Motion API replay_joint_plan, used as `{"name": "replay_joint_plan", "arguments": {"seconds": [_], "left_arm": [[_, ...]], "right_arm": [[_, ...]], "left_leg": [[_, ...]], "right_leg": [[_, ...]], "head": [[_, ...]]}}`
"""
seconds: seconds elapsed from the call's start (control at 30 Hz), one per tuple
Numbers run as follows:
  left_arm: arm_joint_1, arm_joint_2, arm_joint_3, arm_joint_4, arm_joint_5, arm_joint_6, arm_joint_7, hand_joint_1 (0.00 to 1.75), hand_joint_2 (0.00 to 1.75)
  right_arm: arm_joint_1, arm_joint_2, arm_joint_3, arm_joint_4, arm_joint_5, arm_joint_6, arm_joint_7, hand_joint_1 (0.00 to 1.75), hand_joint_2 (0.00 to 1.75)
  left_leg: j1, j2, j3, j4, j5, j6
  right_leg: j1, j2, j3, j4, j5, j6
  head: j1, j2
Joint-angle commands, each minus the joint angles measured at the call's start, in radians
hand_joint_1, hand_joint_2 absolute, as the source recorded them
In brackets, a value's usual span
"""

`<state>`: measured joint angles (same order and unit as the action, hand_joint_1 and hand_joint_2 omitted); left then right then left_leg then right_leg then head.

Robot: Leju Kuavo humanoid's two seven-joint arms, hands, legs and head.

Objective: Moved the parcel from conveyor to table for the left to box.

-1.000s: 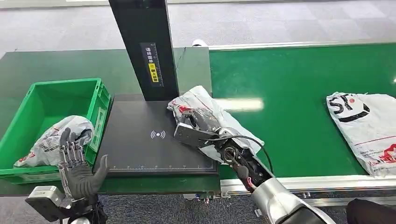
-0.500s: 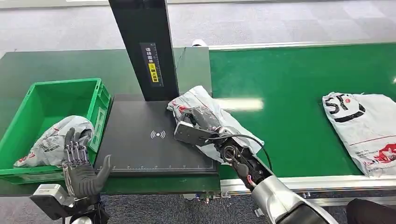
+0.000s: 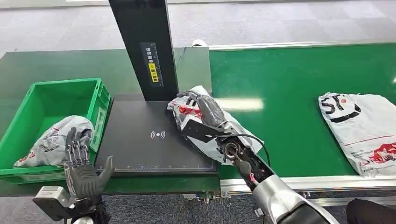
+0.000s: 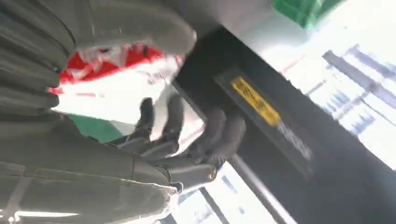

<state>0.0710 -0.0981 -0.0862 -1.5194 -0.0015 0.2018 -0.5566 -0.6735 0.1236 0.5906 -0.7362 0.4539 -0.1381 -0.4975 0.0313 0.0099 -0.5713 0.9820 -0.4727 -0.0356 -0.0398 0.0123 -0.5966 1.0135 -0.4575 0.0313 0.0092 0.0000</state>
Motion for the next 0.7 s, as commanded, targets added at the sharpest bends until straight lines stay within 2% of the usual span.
{"name": "replay_joint_plan", "arguments": {"seconds": [0.03, 0.27, 0.37, 0.53, 0.6, 0.7], "left_arm": [[-0.011, 0.01, -0.058, 0.059, -0.048, -0.03, 0.009, 0.0, 1.75], [-0.092, 0.011, -0.116, 0.142, -0.083, -0.11, 0.03, 0.0, 1.75], [-0.187, 0.026, -0.178, 0.228, -0.132, -0.163, 0.053, 0.0, 1.75], [-0.354, 0.012, -0.235, 0.396, -0.161, -0.183, 0.061, 0.0, 1.75], [-0.455, -0.009, -0.274, 0.484, -0.187, -0.187, 0.078, 0.0, 1.75], [-0.54, -0.037, -0.298, 0.57, -0.214, -0.173, 0.117, 0.0, 1.75]], "right_arm": [[0.013, -0.04, -0.059, -0.127, -0.058, -0.056, -0.054, 0.0, 1.75], [0.008, -0.049, -0.101, -0.168, -0.064, -0.086, -0.021, 0.0, 1.75], [0.009, -0.046, -0.128, -0.206, -0.077, -0.088, -0.017, 0.0, 1.75], [0.023, -0.034, -0.145, -0.27, -0.077, -0.071, 0.001, 0.0, 1.75], [0.014, -0.03, -0.138, -0.271, -0.074, -0.06, 0.01, 0.0, 1.75], [0.004, -0.024, -0.131, -0.261, -0.07, -0.058, 0.018, 0.0, 1.75]], "left_leg": [[0.0, -0.003, 0.001, -0.001, 0.0, 0.003], [-0.001, -0.004, 0.0, -0.001, 0.001, 0.002], [-0.001, -0.004, 0.0, 0.0, 0.001, 0.002], [-0.001, -0.007, 0.0, -0.001, 0.002, 0.003], [0.0, -0.007, 0.001, -0.001, 0.002, 0.003], [0.0, -0.009, -0.001, 0.001, 0.002, 0.003]], "right_leg": [[0.0, -0.004, 0.002, -0.001, 0.0, -0.003], [0.0, -0.005, 0.001, -0.001, 0.0, -0.002], [0.0, -0.004, 0.001, 0.0, 0.0, -0.002], [0.0, -0.007, 0.002, -0.001, 0.0, -0.003], [0.001, -0.007, 0.003, -0.001, 0.0, -0.004], [0.001, -0.01, 0.002, 0.0, 0.0, -0.003]], "head": [[0.0, 0.0], [0.0, 0.0], [0.0, 0.0], [0.0, 0.0], [0.0, 0.0], [0.0, 0.0]]}}
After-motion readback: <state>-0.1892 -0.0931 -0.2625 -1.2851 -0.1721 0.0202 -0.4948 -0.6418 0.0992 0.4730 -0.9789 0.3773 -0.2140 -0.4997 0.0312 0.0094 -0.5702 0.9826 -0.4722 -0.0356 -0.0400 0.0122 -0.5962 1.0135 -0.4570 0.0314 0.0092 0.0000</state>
